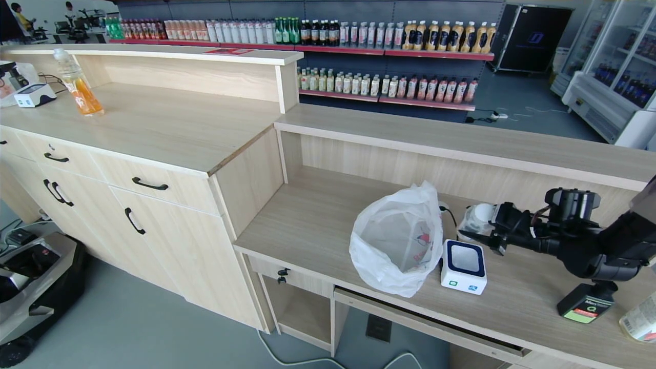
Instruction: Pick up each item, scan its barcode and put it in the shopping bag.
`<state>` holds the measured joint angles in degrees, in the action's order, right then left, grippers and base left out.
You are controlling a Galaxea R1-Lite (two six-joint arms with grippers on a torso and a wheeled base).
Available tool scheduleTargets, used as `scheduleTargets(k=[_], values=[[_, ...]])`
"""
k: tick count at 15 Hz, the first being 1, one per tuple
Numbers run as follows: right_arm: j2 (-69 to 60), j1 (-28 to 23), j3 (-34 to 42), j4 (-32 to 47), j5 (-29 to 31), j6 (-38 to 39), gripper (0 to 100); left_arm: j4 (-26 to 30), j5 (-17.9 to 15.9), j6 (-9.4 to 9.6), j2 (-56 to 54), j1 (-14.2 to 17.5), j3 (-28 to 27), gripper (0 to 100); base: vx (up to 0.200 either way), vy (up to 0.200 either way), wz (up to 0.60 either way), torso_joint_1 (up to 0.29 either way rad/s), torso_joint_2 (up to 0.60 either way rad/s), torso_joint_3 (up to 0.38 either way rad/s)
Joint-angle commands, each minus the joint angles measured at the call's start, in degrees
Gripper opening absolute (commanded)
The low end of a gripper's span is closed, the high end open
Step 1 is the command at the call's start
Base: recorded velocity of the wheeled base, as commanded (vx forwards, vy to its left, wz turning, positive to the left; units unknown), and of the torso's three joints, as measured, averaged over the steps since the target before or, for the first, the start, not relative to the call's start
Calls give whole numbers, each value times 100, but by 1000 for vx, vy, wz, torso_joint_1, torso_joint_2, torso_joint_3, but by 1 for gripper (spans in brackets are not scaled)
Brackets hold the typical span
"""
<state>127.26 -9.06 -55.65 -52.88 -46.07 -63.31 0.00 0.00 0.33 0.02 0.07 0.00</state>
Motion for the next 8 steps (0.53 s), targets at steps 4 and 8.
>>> scheduleTargets(k=[4, 8], values=[[-1898, 9, 89, 287, 1865, 3729, 0, 0, 0, 2, -2, 1, 0, 100, 0, 0, 0, 0, 0, 0], [-2610, -79, 1118, 823, 2981, 4265, 0, 0, 0, 2, -2, 1, 0, 100, 0, 0, 0, 0, 0, 0]])
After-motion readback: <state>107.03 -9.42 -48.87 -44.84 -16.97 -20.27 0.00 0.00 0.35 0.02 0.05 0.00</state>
